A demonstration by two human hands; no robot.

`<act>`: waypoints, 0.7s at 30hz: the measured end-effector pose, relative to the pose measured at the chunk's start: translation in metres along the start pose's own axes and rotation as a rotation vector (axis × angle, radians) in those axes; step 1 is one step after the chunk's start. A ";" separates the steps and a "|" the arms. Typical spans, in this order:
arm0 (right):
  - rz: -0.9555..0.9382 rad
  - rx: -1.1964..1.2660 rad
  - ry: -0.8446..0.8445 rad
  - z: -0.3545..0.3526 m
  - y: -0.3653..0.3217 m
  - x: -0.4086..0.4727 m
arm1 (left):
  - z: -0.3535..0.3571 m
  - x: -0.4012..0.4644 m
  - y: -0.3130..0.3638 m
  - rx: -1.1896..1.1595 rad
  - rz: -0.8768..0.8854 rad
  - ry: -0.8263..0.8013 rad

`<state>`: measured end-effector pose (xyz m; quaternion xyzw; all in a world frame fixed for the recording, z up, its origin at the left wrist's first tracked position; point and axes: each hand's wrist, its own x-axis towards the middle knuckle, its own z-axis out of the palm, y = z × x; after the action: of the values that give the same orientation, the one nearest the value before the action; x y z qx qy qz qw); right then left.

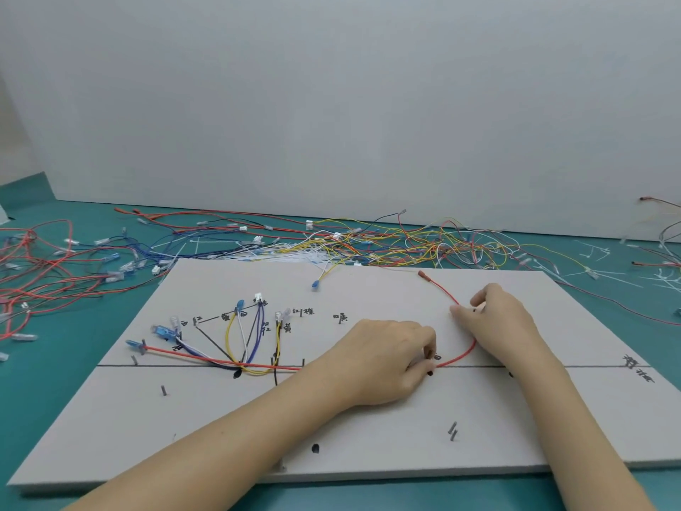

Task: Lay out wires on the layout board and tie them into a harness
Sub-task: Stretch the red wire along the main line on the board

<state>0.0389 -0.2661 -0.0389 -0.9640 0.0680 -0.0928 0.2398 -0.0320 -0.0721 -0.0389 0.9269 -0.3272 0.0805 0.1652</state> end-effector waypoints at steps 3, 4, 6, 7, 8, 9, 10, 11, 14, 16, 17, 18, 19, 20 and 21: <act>-0.011 -0.075 -0.016 0.001 -0.001 0.001 | -0.001 0.000 0.001 -0.005 -0.016 -0.009; -0.010 -0.092 -0.023 0.000 0.000 0.001 | -0.001 -0.001 0.002 -0.004 -0.020 -0.012; -0.002 -0.088 -0.033 -0.002 0.001 0.001 | -0.002 -0.001 0.002 -0.005 -0.029 -0.014; 0.005 -0.078 -0.029 -0.003 0.000 0.001 | -0.002 -0.001 0.003 -0.005 -0.032 -0.014; 0.015 -0.064 -0.018 -0.004 0.000 0.002 | -0.002 -0.001 0.003 -0.005 -0.033 -0.015; 0.026 -0.050 -0.007 -0.005 0.000 0.002 | -0.002 -0.001 0.003 -0.006 -0.032 -0.015; 0.036 -0.040 0.002 -0.006 0.000 0.003 | -0.002 -0.001 0.003 -0.007 -0.031 -0.016; 0.043 -0.036 0.007 -0.006 0.000 0.003 | -0.002 -0.001 0.003 -0.010 -0.031 -0.014; 0.047 -0.069 0.020 -0.007 0.005 0.003 | -0.003 -0.001 0.002 -0.017 -0.034 -0.005; 0.050 -0.068 0.020 -0.007 0.007 0.003 | -0.002 0.000 0.002 -0.018 -0.036 -0.008; 0.045 -0.066 0.008 -0.007 0.007 0.002 | -0.002 0.000 0.002 -0.019 -0.037 -0.010; 0.036 -0.066 -0.002 -0.007 0.007 0.000 | -0.002 0.000 0.001 -0.021 -0.038 -0.010; 0.029 -0.069 -0.003 -0.008 0.007 -0.001 | -0.002 0.000 0.001 -0.022 -0.039 -0.008; 0.024 -0.076 0.004 -0.009 0.006 -0.003 | -0.002 0.000 0.001 -0.023 -0.040 -0.006; 0.023 -0.100 0.021 -0.010 0.006 -0.004 | -0.002 0.000 0.001 -0.024 -0.042 -0.004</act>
<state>0.0324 -0.2748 -0.0339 -0.9729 0.0863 -0.0967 0.1915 -0.0328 -0.0723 -0.0372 0.9317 -0.3089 0.0710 0.1775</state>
